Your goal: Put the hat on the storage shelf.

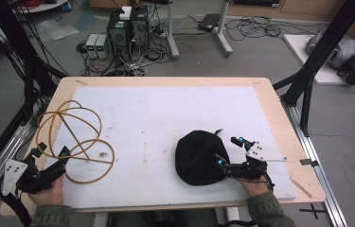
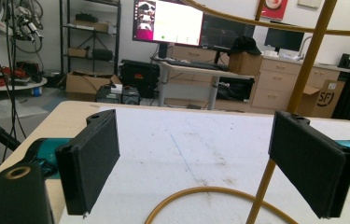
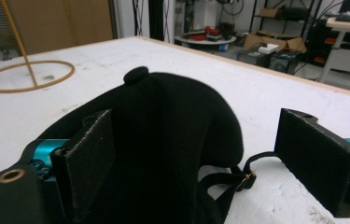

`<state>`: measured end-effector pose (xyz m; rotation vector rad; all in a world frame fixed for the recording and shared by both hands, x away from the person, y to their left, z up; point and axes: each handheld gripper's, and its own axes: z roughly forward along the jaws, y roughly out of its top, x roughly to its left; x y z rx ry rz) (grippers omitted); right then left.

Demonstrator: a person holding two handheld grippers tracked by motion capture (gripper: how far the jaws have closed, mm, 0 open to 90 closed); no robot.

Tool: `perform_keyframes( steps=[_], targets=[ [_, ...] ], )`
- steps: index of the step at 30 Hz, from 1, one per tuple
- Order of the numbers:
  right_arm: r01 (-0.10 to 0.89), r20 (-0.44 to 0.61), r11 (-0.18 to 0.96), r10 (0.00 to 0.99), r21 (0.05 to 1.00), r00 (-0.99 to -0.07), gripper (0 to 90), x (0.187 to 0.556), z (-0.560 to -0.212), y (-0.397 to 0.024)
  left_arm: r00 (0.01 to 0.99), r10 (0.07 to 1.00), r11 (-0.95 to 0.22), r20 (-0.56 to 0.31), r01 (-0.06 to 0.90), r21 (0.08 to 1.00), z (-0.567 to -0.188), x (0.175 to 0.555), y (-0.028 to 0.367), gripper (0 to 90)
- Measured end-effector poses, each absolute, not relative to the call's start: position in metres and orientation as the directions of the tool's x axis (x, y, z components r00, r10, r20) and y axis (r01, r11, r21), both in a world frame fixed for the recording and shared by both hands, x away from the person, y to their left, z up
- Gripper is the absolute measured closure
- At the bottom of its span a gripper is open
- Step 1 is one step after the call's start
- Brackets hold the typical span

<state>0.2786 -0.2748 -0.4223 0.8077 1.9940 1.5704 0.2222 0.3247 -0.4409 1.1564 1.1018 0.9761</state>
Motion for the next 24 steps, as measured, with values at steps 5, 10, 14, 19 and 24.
perform_keyframes(
  steps=[5,10,14,19,24],
  targets=[
    [0.182,-0.006,0.198,0.692,0.963,-0.722,12.3,0.2806,-0.4247,-0.2716,0.199,0.969,0.153,-0.145,-0.027,0.988,-0.4409,0.2222,0.3248,16.6],
    [0.203,0.005,0.208,0.687,0.957,-0.727,12.3,0.2831,-0.4275,-0.2695,0.199,0.969,0.153,-0.145,-0.025,0.988,-0.4409,0.2223,0.3251,16.6],
    [0.211,-0.001,0.224,0.687,0.951,-0.727,12.3,0.2833,-0.4284,-0.2676,0.208,0.967,0.157,-0.148,-0.024,0.987,-0.4410,0.2227,0.3250,16.6],
    [0.198,-0.016,0.235,0.681,0.952,-0.732,22.2,0.2826,-0.4292,-0.2666,0.210,0.967,0.156,-0.147,-0.027,0.987,-0.4409,0.2228,0.3247,16.6],
    [0.157,-0.073,0.275,0.673,0.949,-0.736,60.5,0.2800,-0.4299,-0.2669,0.204,0.969,0.152,-0.143,-0.032,0.988,-0.4405,0.2219,0.3247,16.8]
  ],
)
